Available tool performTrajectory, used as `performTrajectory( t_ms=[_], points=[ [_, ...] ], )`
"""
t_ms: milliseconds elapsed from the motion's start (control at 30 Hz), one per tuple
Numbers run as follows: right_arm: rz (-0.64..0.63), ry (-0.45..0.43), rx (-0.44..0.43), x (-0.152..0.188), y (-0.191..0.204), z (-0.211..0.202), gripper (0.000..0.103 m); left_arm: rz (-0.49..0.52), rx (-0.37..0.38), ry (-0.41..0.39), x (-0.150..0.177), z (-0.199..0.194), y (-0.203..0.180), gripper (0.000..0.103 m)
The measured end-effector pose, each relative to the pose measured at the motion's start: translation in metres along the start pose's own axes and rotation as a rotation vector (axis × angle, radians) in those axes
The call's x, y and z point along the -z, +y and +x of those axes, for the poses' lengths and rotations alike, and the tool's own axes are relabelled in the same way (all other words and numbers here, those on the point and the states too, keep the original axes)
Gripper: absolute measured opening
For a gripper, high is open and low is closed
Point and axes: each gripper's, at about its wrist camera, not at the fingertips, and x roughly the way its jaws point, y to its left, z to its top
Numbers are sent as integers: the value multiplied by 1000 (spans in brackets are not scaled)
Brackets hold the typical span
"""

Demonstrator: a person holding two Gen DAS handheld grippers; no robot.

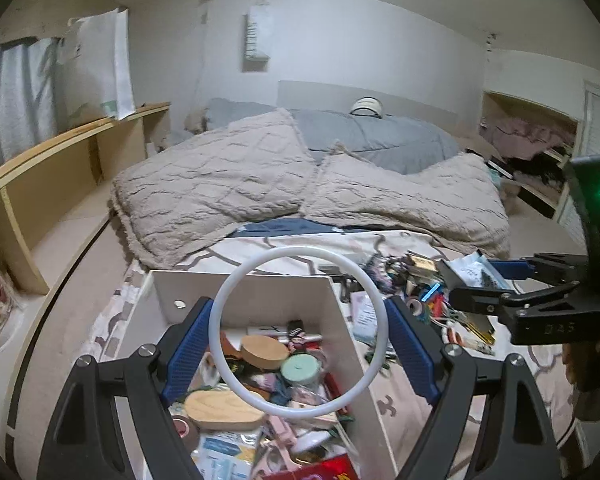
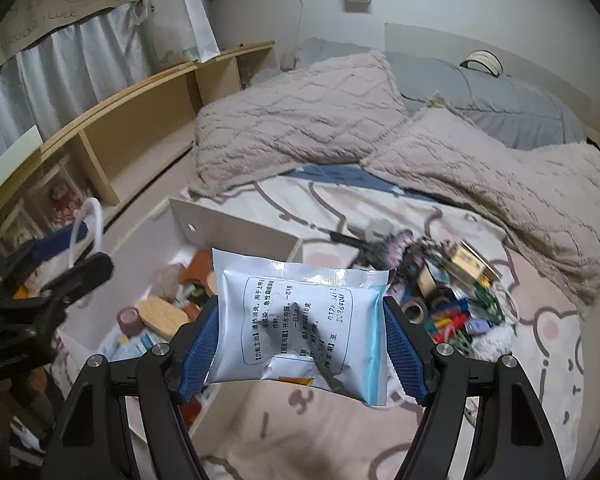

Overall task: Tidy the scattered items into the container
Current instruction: 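Carry the medicine packet with the right tool while the left tool carries the ring over the SHOES box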

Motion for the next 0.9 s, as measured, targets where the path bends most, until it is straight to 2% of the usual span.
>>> performTrajectory(
  t_ms=[267,567,900],
  points=[
    [0,-2,-42,-20,36,20,77,-75,-30,32,2,15,28,85],
    [46,19,-77,-30,63,54,77,-95,-64,164,34,32,58,85],
    [77,81,-46,-33,69,94,77,-69,-32,328,72,44,65,85]
  ],
)
